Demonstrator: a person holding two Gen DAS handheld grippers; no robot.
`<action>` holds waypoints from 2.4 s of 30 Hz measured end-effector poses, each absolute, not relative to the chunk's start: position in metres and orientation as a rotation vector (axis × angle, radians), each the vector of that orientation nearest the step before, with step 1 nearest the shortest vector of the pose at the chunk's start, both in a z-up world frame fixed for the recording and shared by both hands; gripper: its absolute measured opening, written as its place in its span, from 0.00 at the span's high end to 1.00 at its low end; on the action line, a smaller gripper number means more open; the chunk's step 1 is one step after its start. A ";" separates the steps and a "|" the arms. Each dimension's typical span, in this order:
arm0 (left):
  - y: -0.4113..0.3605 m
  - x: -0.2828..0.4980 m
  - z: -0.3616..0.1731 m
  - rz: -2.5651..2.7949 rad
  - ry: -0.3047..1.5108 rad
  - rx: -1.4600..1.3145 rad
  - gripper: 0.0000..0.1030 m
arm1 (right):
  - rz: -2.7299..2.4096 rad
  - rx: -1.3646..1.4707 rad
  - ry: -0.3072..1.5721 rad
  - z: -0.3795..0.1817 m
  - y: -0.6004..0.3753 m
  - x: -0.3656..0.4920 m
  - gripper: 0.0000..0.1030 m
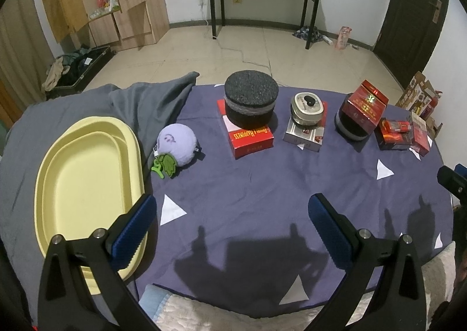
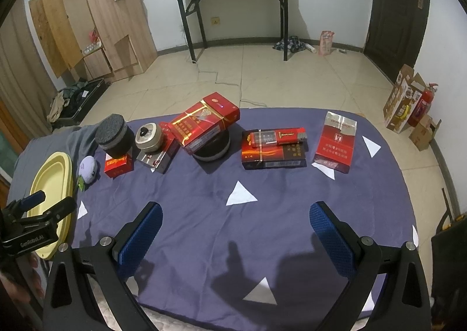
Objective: Organize rigid objects
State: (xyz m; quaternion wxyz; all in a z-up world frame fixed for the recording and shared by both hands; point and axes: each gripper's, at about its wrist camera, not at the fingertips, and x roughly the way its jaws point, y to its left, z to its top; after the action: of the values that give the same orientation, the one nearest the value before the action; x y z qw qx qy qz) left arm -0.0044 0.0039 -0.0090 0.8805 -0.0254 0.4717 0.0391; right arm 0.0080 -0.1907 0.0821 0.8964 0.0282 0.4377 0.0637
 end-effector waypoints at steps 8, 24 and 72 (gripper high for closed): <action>-0.001 -0.002 -0.006 0.074 0.987 -0.045 0.00 | 0.133 0.054 0.912 0.082 -0.189 0.008 0.00; -0.004 -0.002 -0.006 0.066 0.995 -0.048 0.00 | 0.136 0.045 0.922 0.077 -0.186 0.010 0.00; 0.016 0.003 0.013 0.072 1.003 -0.068 0.00 | -0.007 0.089 0.924 0.062 -0.312 0.001 0.00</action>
State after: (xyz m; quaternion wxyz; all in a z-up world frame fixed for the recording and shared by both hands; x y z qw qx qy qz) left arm 0.0026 0.0160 0.0130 0.8756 -0.0324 0.4806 0.0347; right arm 0.0006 -0.3122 0.0617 0.8942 0.0430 0.4457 -0.0036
